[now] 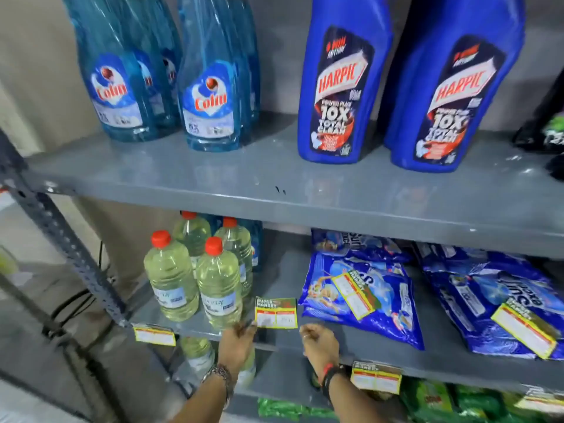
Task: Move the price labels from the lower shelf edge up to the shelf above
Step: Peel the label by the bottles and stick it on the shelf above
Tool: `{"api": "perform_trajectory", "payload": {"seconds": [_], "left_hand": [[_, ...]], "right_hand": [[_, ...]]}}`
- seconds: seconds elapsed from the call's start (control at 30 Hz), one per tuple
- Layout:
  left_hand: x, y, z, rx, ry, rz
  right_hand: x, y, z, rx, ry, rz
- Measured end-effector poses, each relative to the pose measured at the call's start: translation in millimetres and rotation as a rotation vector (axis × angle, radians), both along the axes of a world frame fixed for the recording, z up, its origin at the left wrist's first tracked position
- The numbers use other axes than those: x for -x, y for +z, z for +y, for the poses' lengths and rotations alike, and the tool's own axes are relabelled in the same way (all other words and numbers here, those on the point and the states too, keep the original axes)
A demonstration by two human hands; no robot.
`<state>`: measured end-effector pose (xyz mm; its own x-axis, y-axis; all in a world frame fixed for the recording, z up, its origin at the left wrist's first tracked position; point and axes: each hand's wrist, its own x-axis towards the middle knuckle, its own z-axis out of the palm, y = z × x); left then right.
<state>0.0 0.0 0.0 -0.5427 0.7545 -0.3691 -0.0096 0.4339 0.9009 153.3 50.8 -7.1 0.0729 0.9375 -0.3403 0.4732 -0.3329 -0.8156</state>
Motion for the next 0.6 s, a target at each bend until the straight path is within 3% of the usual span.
{"api": "perform_trajectory", "payload": {"seconds": [0.23,0.4,0.6], "left_hand": [[13.5,-25.7,20.1,0.058,0.098,-0.065],[10.7,-28.1,14.5,0.069,0.082,0.09],[13.0,-18.8,26.5,0.099,0.067,-0.081]], "right_hand": [[12.8,-3.4,21.7,0.072,-0.083,0.115],[9.2,1.6,23.8,0.118,-0.086,0.199],[12.0,-1.7,30.0,0.157,-0.103,0.162]]}}
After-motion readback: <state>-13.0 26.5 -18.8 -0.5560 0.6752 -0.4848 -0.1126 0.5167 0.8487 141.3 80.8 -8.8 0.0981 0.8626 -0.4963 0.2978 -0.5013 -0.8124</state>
